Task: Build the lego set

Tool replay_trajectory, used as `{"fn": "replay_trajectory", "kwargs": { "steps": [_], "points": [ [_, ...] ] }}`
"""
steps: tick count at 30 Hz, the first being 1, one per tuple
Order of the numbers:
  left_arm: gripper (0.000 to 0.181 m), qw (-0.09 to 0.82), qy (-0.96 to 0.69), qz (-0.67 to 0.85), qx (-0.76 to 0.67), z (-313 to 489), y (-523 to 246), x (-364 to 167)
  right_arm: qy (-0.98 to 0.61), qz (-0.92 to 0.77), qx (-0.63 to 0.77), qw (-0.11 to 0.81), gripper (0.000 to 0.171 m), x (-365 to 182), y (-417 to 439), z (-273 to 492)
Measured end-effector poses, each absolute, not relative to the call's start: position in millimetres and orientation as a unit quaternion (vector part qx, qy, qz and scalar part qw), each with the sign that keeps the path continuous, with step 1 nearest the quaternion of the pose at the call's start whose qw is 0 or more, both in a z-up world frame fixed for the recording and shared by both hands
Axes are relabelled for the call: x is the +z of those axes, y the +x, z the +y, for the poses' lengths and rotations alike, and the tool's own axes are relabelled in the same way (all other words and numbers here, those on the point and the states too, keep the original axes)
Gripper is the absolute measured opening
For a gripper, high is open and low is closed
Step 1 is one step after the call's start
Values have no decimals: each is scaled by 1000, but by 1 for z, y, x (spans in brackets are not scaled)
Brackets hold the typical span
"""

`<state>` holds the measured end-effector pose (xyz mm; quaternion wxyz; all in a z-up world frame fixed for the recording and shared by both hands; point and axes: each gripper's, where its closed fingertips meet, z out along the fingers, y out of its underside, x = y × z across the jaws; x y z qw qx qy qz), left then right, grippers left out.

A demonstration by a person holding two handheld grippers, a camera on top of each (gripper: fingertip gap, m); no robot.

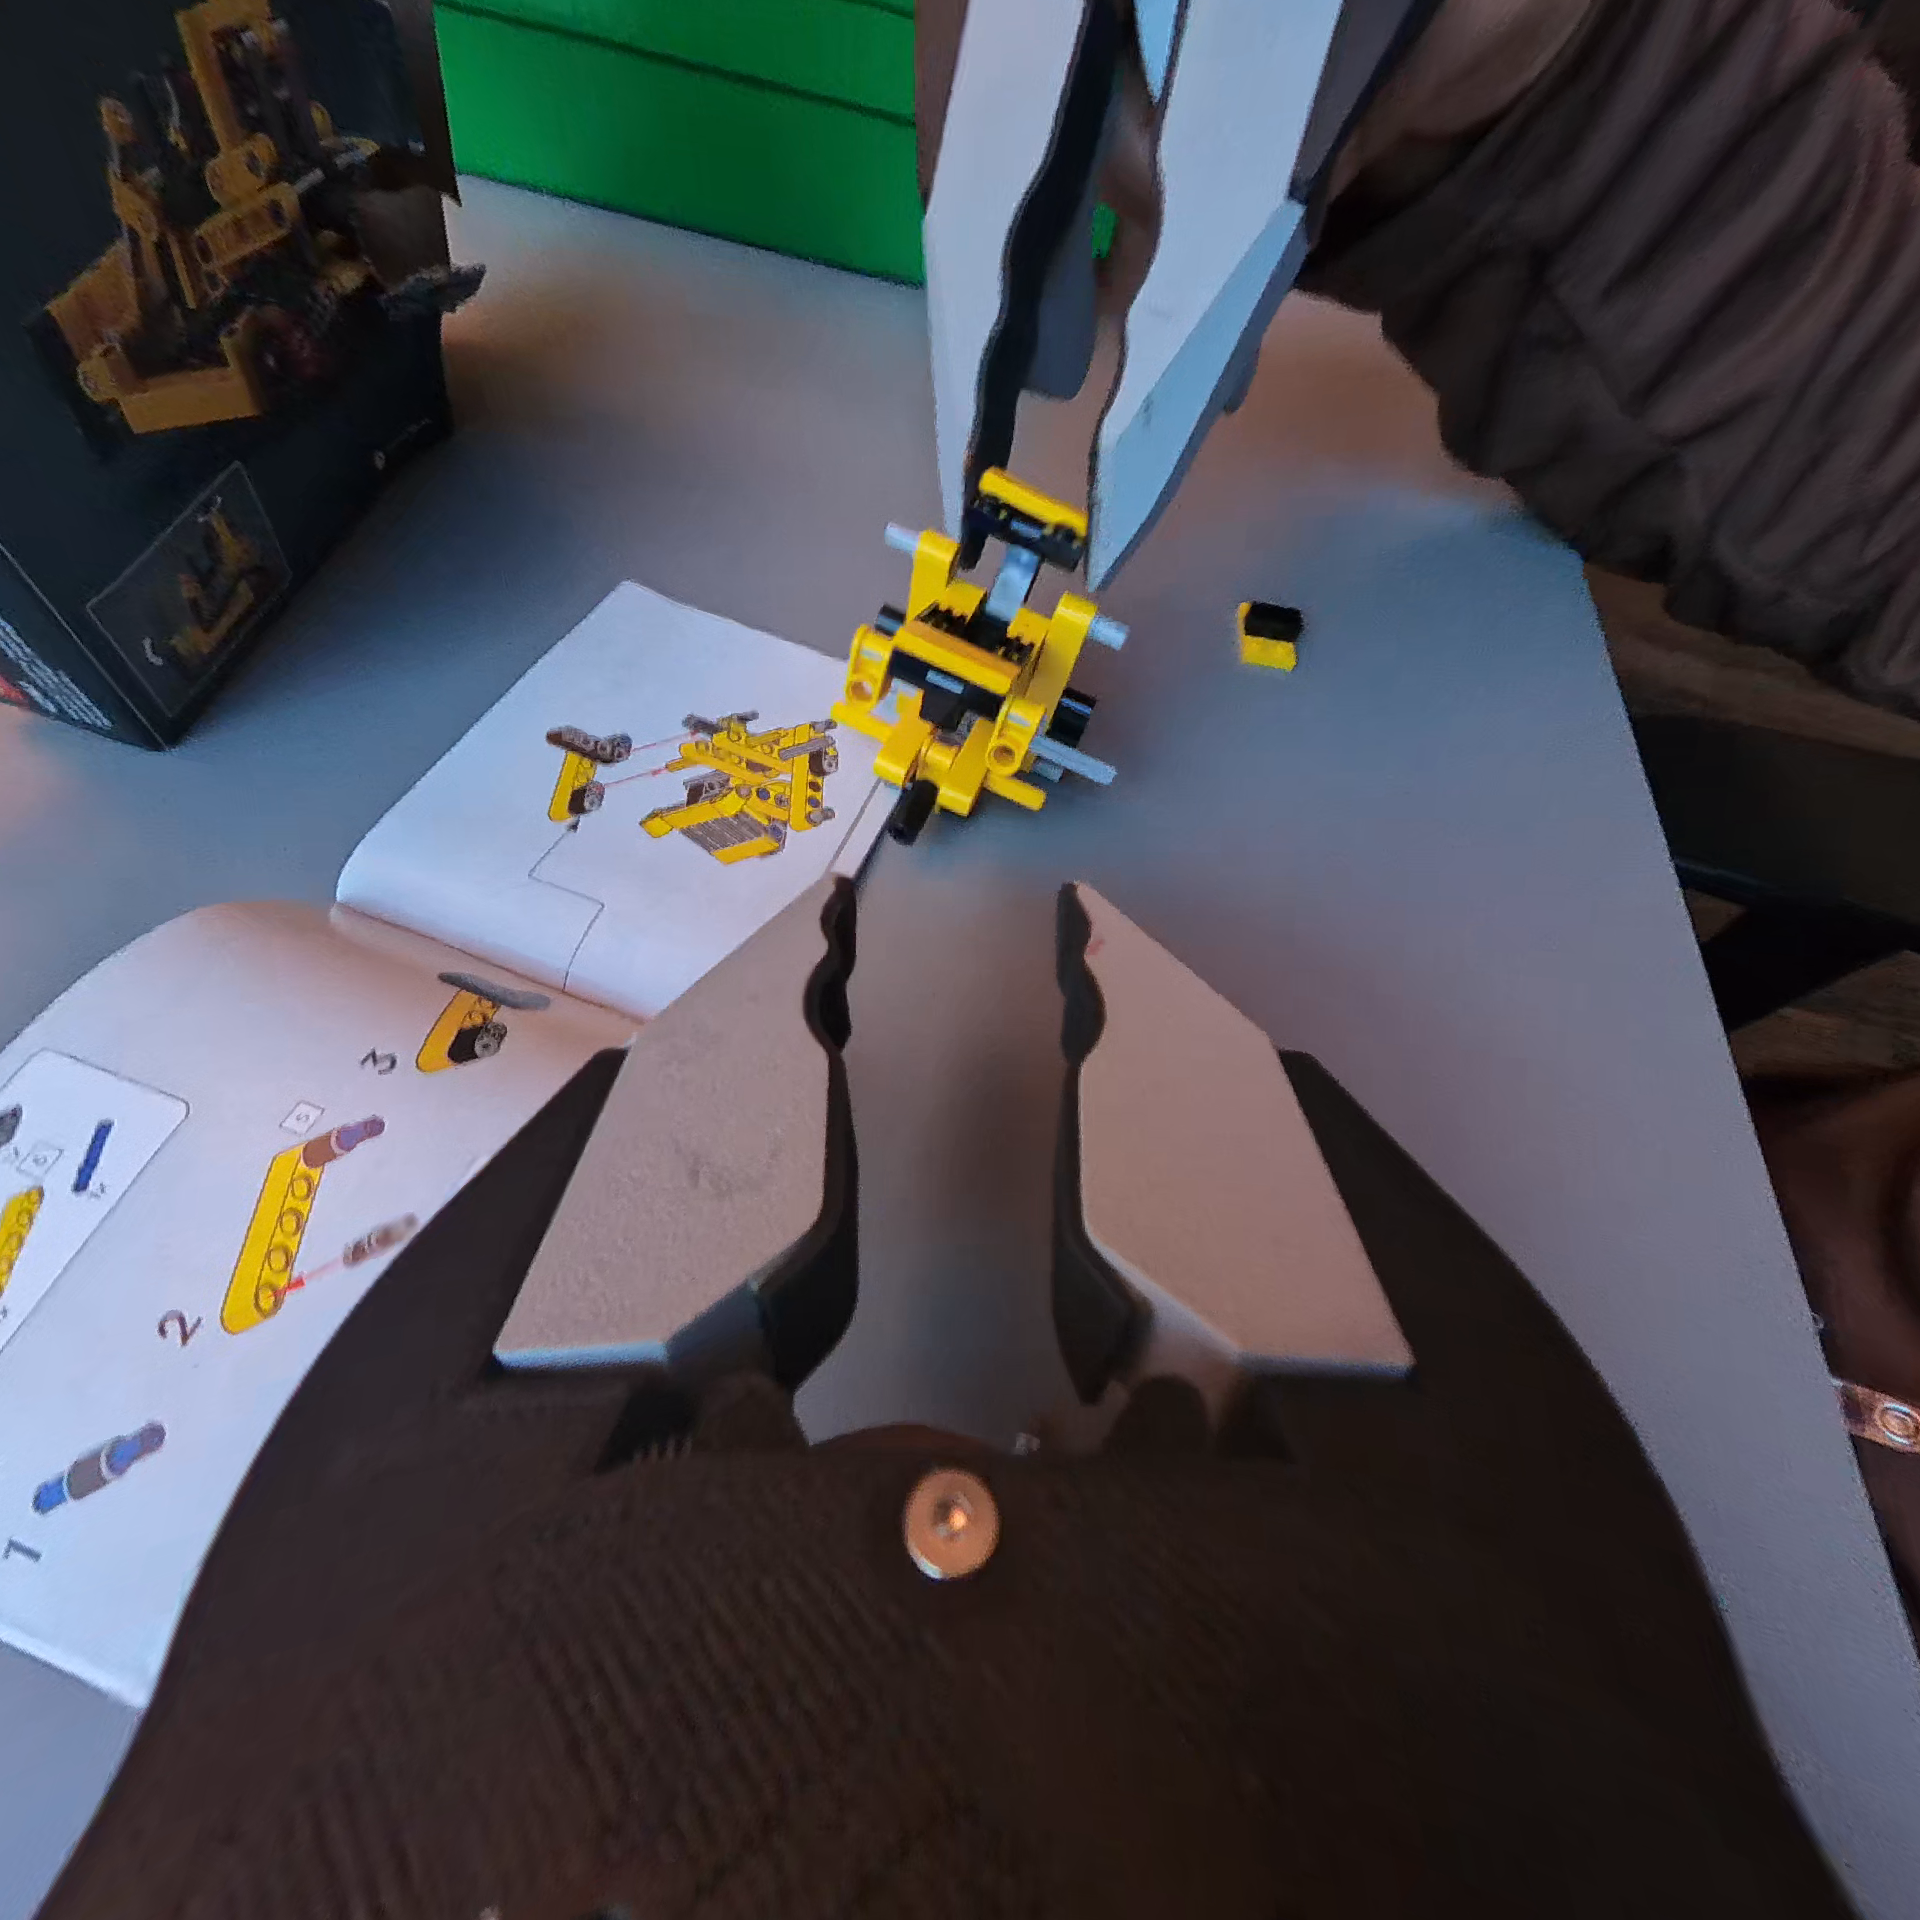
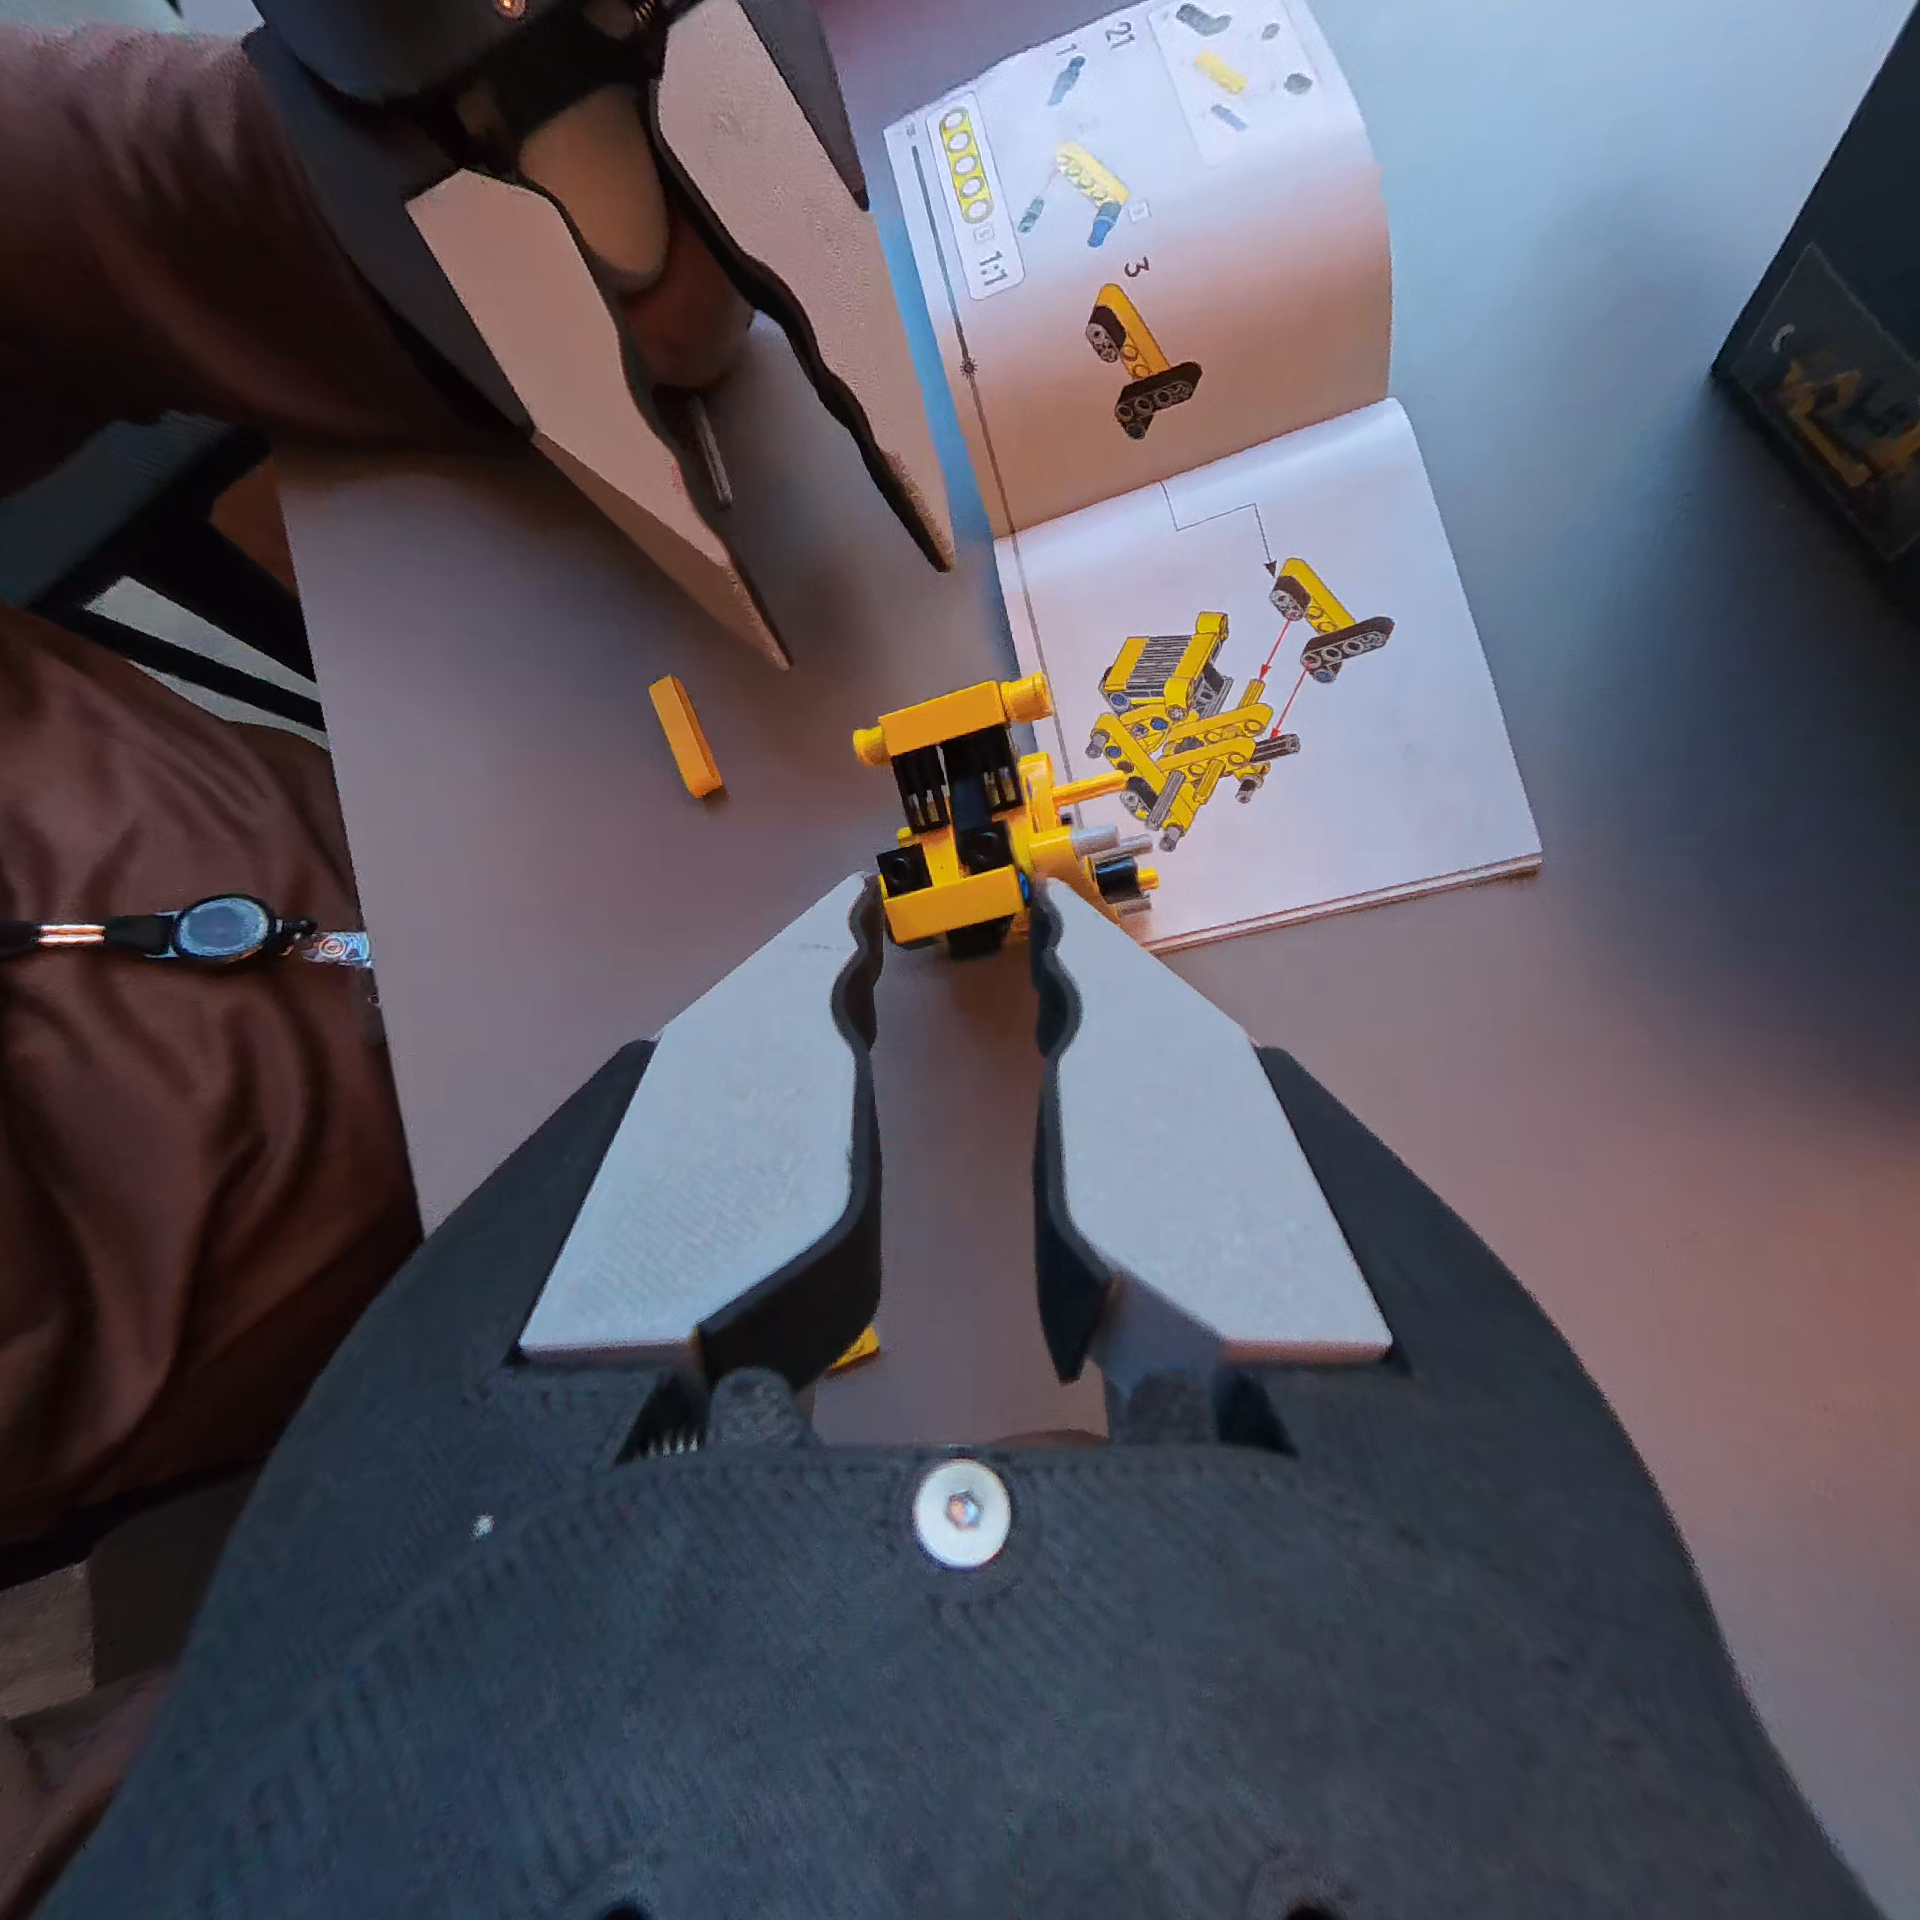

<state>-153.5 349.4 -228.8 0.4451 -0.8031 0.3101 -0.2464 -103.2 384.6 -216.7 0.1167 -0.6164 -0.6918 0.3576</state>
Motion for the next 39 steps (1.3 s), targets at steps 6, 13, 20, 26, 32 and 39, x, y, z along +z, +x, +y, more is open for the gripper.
{"fn": "replay_trajectory", "kwargs": {
  "steps": [6,13,20,26,32,39],
  "points": [
    [38,466,-778,355,-227,364,-143,-215,-588,-683,410,139,24,-213,-109,382],
    [41,450,-760,359,-302,376,-123,-207,-570,-681,437,141,24,-213,-108,379],
    [31,428,-762,376,-307,381,-123,-213,-584,-666,445,132,24,-213,-108,383],
    [30,422,-761,371,-323,379,-130,-214,-591,-664,439,130,23,-213,-106,383],
    [30,421,-762,362,-334,372,-136,-217,-596,-665,429,135,23,-215,-104,387],
    [29,424,-761,369,-323,369,-136,-218,-598,-657,439,134,17,-215,-103,389]
  ]
}}
